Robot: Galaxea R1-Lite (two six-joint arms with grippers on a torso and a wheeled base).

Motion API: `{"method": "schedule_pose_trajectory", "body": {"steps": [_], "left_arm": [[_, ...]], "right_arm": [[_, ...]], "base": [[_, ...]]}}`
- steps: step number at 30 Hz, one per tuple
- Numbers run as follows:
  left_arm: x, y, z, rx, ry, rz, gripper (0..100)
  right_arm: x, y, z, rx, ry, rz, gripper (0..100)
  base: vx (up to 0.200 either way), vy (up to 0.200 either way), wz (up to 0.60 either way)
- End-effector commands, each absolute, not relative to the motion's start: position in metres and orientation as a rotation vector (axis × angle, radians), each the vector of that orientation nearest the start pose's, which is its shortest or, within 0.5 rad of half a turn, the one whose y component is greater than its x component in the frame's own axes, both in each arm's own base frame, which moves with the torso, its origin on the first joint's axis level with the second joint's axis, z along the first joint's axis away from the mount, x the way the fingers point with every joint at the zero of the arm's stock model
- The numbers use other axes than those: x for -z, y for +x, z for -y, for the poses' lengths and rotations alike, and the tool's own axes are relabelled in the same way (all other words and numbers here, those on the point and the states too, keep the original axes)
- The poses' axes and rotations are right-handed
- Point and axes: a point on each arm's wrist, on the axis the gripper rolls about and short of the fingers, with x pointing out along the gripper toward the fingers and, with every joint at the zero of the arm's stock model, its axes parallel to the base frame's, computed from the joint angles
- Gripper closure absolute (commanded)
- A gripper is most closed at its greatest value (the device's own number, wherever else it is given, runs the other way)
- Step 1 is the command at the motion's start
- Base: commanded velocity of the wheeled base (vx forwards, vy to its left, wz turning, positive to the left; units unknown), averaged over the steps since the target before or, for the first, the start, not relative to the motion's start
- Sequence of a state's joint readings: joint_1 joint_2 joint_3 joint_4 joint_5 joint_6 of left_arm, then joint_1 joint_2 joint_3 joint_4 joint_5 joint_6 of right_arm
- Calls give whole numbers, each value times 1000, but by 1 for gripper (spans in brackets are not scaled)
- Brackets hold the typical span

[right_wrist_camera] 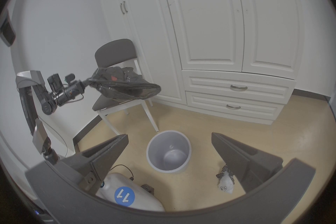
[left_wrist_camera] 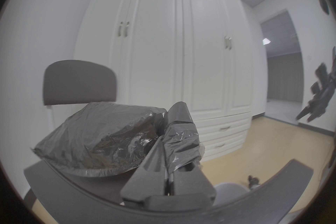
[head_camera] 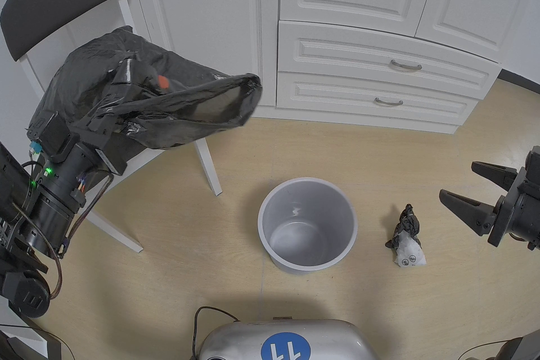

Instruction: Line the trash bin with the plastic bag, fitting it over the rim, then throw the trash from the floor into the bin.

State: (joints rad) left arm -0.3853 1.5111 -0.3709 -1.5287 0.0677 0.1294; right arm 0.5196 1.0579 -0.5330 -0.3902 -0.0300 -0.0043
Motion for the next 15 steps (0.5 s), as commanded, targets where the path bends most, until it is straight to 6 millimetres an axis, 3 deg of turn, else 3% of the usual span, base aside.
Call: {"method": "schedule_pose_trajectory", "body": {"steps": [1,8,15], "left_arm": [[-230,180,112,455,-15,487,100],[-230,153,118,551,-110,477,100],[-248,134,119,599,-185,547,100]], "right_arm": [[-221,128,-77,-519,-79,-130,0],[-222,137,-83,-504,-61,-93,0],[-213,147,-98,-481,-60,-150,0]], "base": [[0,0,0],[0,0,0],[0,0,0]]}}
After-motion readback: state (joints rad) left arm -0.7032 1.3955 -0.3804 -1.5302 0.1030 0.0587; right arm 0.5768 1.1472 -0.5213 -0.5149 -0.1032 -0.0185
